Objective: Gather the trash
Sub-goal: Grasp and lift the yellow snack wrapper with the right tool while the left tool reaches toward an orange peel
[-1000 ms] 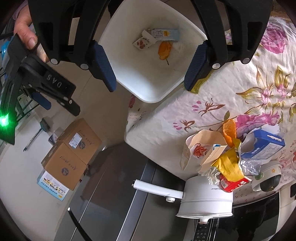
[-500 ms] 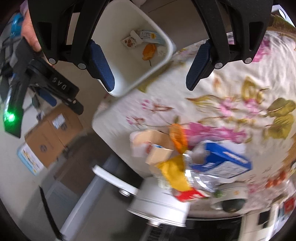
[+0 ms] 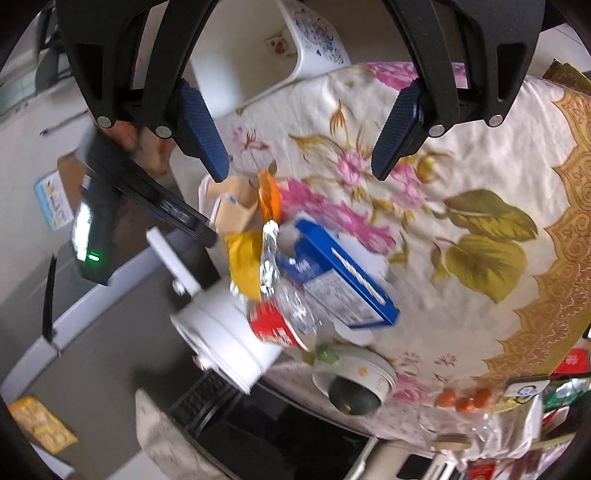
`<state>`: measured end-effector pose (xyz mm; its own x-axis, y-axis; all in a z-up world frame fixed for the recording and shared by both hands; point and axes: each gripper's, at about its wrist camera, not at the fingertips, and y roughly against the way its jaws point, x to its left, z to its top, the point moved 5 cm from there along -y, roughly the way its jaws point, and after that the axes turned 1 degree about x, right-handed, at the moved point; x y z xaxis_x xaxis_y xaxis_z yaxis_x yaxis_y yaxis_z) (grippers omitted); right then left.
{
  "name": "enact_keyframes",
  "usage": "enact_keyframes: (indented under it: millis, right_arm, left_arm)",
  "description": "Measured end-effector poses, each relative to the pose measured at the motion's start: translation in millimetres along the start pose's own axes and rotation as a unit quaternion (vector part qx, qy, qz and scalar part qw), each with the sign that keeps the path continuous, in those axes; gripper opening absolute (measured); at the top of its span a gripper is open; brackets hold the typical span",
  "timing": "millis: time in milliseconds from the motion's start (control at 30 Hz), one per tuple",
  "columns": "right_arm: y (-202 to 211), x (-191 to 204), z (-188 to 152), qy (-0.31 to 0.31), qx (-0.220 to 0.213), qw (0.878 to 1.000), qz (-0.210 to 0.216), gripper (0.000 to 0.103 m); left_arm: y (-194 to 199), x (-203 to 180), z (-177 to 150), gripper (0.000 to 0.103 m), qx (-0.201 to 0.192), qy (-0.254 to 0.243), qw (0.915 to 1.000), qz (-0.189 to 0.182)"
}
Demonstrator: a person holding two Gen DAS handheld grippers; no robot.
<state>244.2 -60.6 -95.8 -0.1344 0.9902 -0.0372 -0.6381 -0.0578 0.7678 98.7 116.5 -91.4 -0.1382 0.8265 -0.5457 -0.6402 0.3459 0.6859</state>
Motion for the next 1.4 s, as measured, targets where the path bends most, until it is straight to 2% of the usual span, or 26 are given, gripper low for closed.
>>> enact_keyframes:
  millis: [233,433,533,600,700,733,900,1067,1200,1400]
  right_arm:
    - [-44,26,20,0.019,0.026,0.999,0.003,0.096]
    - [-67,42,29,0.044,0.03,0.999,0.002,0.096]
    - [-75,44,28,0.046,0.044,0.998,0.012,0.078]
    - [-78,45,27,0.044,0.052,0.997,0.019,0.057]
    - [-77,45,26,0.04,0.052,0.998,0.024,0.045]
    - [-74,45,25,0.04,0.049,0.998,0.028,0.044]
    - [-55,46,26,0.041,0.026,0.998,0.041,0.026]
    - [-23,41,26,0.044,-0.015,0.998,0.051,0.023]
    - [13,26,25,0.022,-0.055,0.996,0.064,0.022]
    - [69,-26,1,-0.033,-0.115,0.991,0.064,0.022]
  left_arm:
    - [6,12,13,0.078,0.0,0.033,0.9992,-0.021]
    - [4,13,15,0.078,0.004,0.029,0.9994,-0.019]
    - [4,16,16,0.078,0.006,0.032,0.9993,-0.017]
    - [4,18,17,0.078,0.005,0.034,0.9993,-0.016]
    - [6,17,19,0.078,-0.002,0.036,0.9992,-0.019]
    - [7,17,19,0.078,-0.006,0.035,0.9992,-0.018]
    - [5,15,20,0.078,-0.009,0.035,0.9992,-0.017]
    - [-3,9,19,0.078,-0.004,0.038,0.999,-0.023]
    - [-15,-3,20,0.078,-0.002,0.028,0.9993,-0.023]
    - [-49,-20,17,0.077,0.023,0.025,0.9992,-0.019]
